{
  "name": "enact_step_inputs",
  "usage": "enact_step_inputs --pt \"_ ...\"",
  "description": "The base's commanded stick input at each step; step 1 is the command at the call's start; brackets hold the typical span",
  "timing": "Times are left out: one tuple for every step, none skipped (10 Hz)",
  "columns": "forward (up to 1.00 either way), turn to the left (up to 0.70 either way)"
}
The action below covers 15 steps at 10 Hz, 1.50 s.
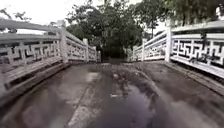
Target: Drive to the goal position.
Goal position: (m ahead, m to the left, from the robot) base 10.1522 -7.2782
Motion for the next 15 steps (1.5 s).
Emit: enact_step_inputs --pt "0.63 0.02" --pt "0.63 0.02" --pt "0.63 0.02" --pt "0.63 0.02" --pt "0.63 0.02" --pt "0.63 0.02" --pt "0.63 0.02" --pt "0.63 0.02" --pt "0.63 0.02" --pt "0.63 0.02" --pt "0.63 0.02" --pt "0.63 0.02" --pt "0.63 0.02" --pt "0.63 0.02" --pt "0.63 0.02"
